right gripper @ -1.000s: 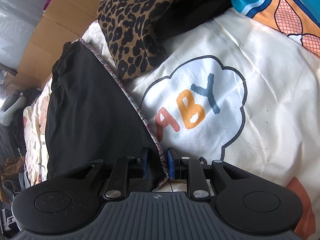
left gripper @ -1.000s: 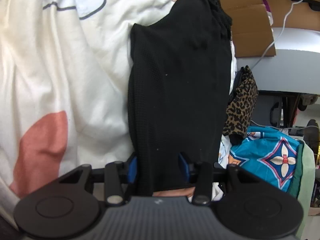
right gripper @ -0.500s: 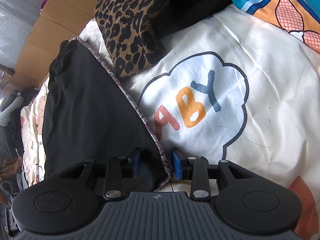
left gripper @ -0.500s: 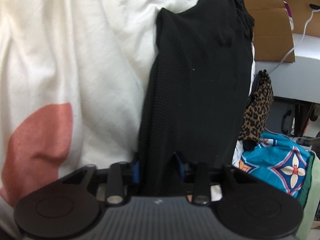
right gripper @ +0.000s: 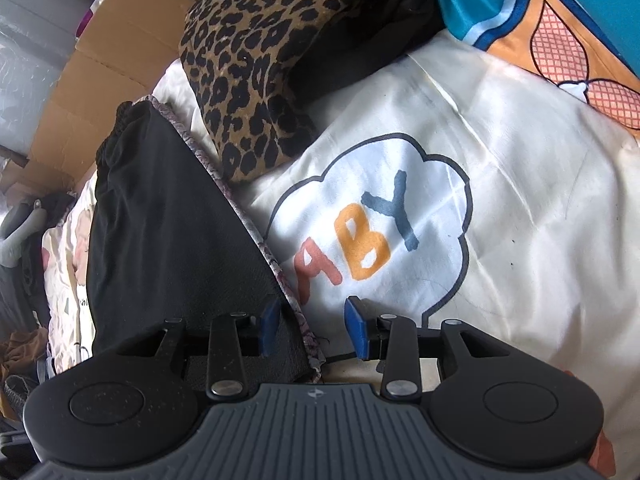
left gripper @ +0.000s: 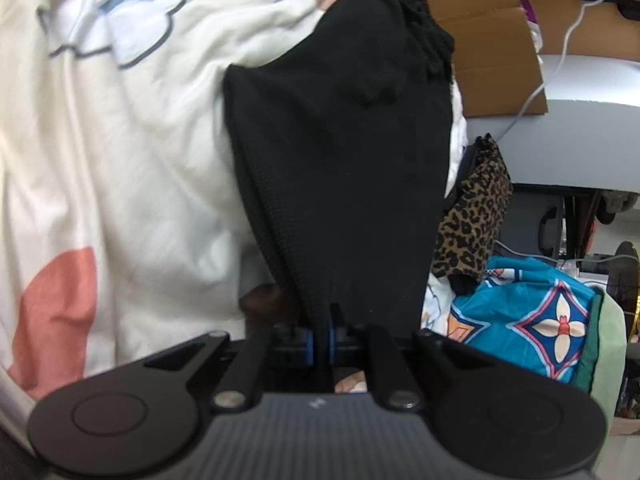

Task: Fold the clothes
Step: 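Close the left tool on the pants hem while the right tool closes on the floral edge, then lift the held pants hem with both tools and roll them over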

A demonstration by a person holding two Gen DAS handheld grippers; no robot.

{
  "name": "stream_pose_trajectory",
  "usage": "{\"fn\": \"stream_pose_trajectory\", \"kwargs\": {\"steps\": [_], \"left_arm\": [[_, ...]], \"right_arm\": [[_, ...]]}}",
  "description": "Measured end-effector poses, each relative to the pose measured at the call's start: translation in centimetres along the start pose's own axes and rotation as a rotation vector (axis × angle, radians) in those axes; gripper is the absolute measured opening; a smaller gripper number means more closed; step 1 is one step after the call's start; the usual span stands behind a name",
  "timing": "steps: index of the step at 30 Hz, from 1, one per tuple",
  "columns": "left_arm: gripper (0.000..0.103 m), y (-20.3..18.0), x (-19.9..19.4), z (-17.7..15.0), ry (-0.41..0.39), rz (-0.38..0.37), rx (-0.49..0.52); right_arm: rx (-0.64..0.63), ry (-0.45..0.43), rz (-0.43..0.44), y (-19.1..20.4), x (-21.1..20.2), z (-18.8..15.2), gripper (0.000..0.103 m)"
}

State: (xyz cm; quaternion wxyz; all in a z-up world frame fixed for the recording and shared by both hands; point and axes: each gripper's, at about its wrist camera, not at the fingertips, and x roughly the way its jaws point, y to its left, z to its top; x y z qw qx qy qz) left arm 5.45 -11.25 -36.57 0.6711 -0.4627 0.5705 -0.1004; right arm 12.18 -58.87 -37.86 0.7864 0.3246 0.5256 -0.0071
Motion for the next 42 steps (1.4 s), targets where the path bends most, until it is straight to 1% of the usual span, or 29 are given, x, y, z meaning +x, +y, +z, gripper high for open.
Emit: {"fn": "stream_pose_trajectory", "kwargs": {"steps": [3, 8, 13, 17, 20, 23, 27, 29, 31, 33, 34, 35, 37, 38, 39, 40, 42], "left_arm": [[0.007, -0.2, -0.1, 0.4, -0.005, 0.013, 0.003], [0.007, 0.3, -0.1, 1.0, -0.022, 0.018, -0.023], [0.007, 0.2, -0.8, 1.8, -0.053, 0.024, -0.027], [0.006, 0.2, -0.8, 2.5, -0.066, 0.038, -0.024], [0.007, 0.2, -0.6, 2.7, -0.069, 0.043, -0.025], [0.007, 0.4, -0.3, 2.8, -0.066, 0.05, -0.029], [0.007, 0.6, -0.1, 2.9, -0.061, 0.056, -0.032], [0.007, 0.7, 0.0, 2.9, -0.059, 0.057, -0.029], [0.007, 0.8, 0.0, 2.8, -0.056, 0.058, -0.025], [0.007, 0.8, 0.1, 2.8, -0.053, 0.061, -0.023], [0.007, 0.8, 0.1, 2.8, -0.051, 0.062, -0.023], [0.007, 0.8, 0.1, 2.8, -0.051, 0.061, -0.023], [0.007, 0.6, 0.0, 2.8, -0.051, 0.061, -0.02], [0.007, 0.5, -0.1, 2.8, -0.053, 0.06, -0.015], [0.007, 0.3, -0.2, 2.8, -0.054, 0.06, -0.009], [0.007, 0.2, -0.4, 2.8, -0.056, 0.058, -0.004], [0.007, -0.1, -0.5, 2.7, -0.062, 0.052, -0.002]], "right_arm": [[-0.022, 0.024, 0.011, 0.3, 0.4, 0.2, 0.043], [-0.069, 0.075, 0.02, 0.9, 1.0, 0.4, 0.043], [-0.092, 0.113, 0.031, 1.2, 1.7, 0.7, 0.043], [-0.129, 0.131, 0.053, 2.2, 1.8, 0.6, 0.043], [-0.131, 0.132, 0.096, 2.8, 1.5, 0.6, 0.043], [-0.148, 0.144, 0.092, 3.2, 1.8, 0.6, 0.043], [-0.137, 0.21, 0.078, 2.4, 3.1, 0.5, 0.043], [-0.106, 0.24, 0.106, 1.5, 3.7, 0.4, 0.043], [-0.068, 0.25, 0.149, 0.7, 4.2, 0.4, 0.043], [-0.056, 0.259, 0.173, 0.5, 4.4, 0.5, 0.043], [-0.06, 0.266, 0.181, 0.6, 4.5, 0.5, 0.041], [-0.07, 0.271, 0.188, 0.9, 4.6, 0.5, 0.036], [-0.09, 0.283, 0.203, 1.6, 5.0, 0.5, 0.014], [-0.096, 0.29, 0.207, 2.0, 5.4, 0.4, 0.014], [-0.099, 0.292, 0.21, 2.3, 5.7, 0.3, 0.011], [-0.099, 0.293, 0.217, 2.6, 6.0, 0.2, 0.007], [-0.09, 0.284, 0.226, 3.0, 6.0, -0.1, 0.006]]}}
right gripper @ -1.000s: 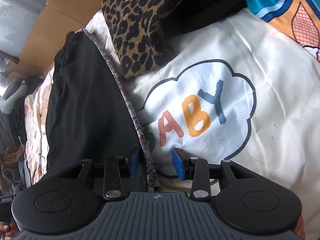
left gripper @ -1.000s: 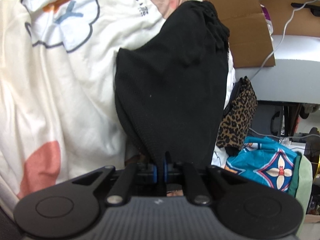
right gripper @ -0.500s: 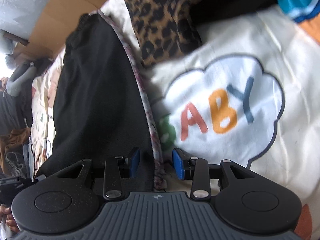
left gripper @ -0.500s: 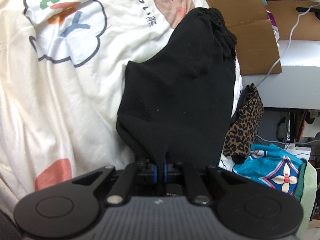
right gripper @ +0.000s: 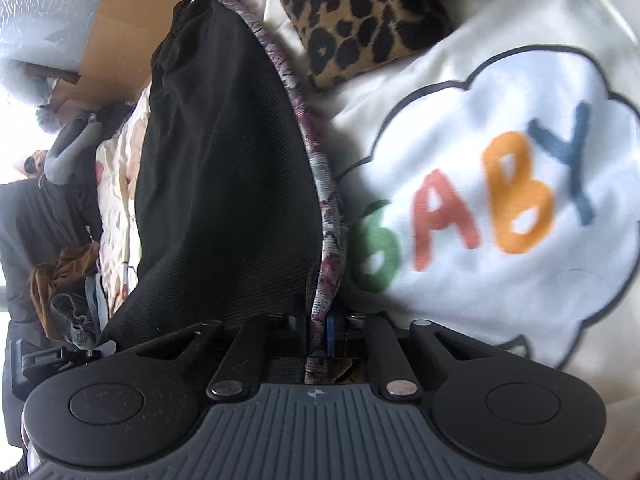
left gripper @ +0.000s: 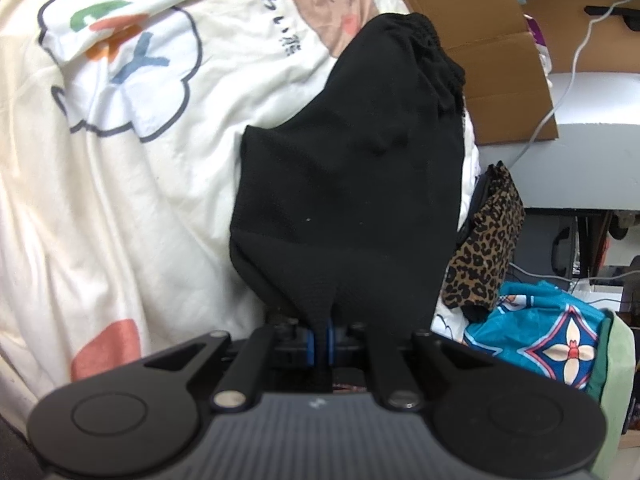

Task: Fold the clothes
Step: 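Lift the held pants hem with both tools and roll them over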

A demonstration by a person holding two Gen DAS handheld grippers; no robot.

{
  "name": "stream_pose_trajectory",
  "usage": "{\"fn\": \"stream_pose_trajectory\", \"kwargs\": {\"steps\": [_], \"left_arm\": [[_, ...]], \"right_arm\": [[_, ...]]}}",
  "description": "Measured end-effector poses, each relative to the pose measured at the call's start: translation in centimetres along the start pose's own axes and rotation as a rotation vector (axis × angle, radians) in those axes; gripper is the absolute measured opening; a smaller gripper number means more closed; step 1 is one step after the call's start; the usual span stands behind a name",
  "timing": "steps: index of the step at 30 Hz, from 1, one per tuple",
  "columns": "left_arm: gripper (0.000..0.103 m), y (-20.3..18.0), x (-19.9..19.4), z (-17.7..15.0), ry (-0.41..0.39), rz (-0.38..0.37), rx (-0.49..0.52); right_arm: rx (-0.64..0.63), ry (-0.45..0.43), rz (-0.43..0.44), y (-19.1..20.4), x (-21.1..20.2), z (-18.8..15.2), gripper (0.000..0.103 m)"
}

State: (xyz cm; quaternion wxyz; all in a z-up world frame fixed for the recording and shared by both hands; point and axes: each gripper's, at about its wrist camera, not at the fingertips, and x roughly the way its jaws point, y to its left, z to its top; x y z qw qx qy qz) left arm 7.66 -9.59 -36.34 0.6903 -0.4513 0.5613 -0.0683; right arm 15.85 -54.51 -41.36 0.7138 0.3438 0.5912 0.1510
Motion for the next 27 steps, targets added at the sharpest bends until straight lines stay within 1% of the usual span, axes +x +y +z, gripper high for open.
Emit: {"fn": "stream_pose_trajectory", "kwargs": {"steps": [4, 7, 16, 22, 27], "left_arm": [[0.007, -0.3, -1.1, 0.0, -0.016, -0.03, -0.004], [0.007, -0.6, -2.2, 0.1, -0.038, -0.071, -0.008], [0.006, -2.8, -7.1, -1.2, -0.102, -0.159, 0.07], [0.006, -3.5, -10.8, -2.2, -0.139, -0.205, 0.099], [0.005, -3.1, -13.5, -2.7, -0.167, -0.246, 0.079]], "right_arm": [[0.024, -0.059, 0.047, 0.9, -1.3, -0.8, 0.004], [0.034, -0.112, 0.096, 2.0, -2.7, -1.6, 0.003], [-0.006, -0.23, 0.234, 7.3, -6.9, -3.8, 0.003], [-0.04, -0.282, 0.298, 9.8, -10.0, -4.8, 0.003], [-0.07, -0.304, 0.333, 11.4, -11.6, -6.3, 0.003]]}}
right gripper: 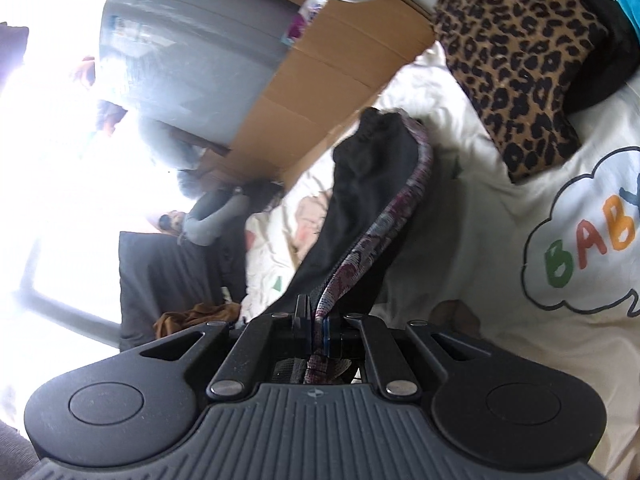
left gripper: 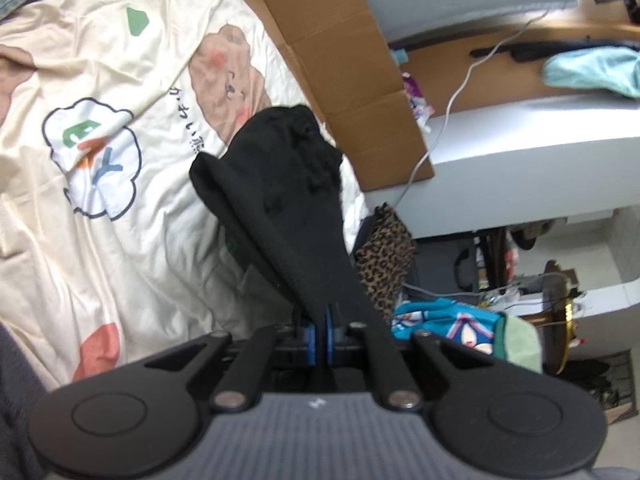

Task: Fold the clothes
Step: 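Lift the held pants hem with both tools and roll them over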

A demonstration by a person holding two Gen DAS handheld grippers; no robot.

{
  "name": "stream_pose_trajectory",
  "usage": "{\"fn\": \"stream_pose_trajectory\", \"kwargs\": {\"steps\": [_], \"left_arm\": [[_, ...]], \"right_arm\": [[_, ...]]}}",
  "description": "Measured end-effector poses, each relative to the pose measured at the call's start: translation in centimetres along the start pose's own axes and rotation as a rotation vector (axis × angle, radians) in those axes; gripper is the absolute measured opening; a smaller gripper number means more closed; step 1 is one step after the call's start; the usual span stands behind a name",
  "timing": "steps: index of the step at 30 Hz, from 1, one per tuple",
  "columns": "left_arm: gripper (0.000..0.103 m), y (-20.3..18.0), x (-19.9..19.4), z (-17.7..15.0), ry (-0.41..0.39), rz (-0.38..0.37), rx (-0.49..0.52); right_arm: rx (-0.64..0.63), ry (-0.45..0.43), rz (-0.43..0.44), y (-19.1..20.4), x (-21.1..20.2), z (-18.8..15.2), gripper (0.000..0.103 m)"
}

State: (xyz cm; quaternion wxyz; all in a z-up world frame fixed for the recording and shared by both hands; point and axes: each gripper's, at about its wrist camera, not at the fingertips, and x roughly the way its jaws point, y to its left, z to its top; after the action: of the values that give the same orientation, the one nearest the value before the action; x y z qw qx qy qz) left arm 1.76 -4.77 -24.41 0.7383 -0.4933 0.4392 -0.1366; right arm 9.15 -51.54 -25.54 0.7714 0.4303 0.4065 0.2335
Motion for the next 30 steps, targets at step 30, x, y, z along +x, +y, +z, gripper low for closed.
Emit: {"fn": "stream_pose_trajectory", "kwargs": {"steps": [30], "left_arm": [[0.005, 4.9, 2.8, 3.2, 0.004, 0.054, -0.152]], "right_arm": [[0.08, 0.066, 0.046, -4.3, 4.2, 2.6, 0.003]]}}
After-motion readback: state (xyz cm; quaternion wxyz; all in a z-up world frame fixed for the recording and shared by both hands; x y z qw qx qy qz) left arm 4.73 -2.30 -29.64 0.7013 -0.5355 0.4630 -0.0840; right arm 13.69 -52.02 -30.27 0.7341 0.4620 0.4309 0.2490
